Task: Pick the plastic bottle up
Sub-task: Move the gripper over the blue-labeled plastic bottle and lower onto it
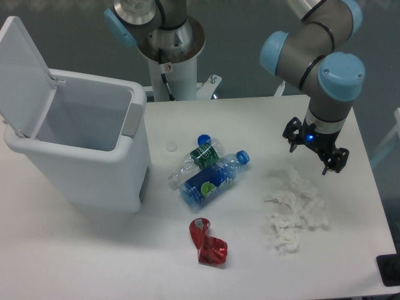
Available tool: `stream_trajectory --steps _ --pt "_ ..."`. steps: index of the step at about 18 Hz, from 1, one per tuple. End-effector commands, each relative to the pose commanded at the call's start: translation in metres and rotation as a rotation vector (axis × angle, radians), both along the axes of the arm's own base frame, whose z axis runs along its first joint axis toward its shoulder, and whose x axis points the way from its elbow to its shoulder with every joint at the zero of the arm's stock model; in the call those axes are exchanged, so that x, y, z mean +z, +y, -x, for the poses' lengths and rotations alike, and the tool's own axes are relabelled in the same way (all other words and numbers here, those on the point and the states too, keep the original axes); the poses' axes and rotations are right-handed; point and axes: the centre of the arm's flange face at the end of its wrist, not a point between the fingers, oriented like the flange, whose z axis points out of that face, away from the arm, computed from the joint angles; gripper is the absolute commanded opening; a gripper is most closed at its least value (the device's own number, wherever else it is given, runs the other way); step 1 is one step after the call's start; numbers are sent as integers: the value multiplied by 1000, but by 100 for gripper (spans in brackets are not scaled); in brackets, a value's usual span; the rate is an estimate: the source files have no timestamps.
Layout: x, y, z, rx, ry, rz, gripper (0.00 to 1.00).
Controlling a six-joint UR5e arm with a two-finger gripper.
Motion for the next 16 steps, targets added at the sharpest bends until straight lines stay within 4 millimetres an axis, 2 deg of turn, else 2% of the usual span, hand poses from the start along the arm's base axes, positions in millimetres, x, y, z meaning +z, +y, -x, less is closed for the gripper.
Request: stream_trajectory --steps 5,9,11,13,16 --pt "-3 3 -5 0 -8 -1 100" --pt "-17 17 -21 27 -53 -31 100" --pt "-22 21 -41 44 -85 -50 100" --pt "-39 23 -62 25 -128 -48 100" --pt "-41 39 -81 -14 -137 -41 100"
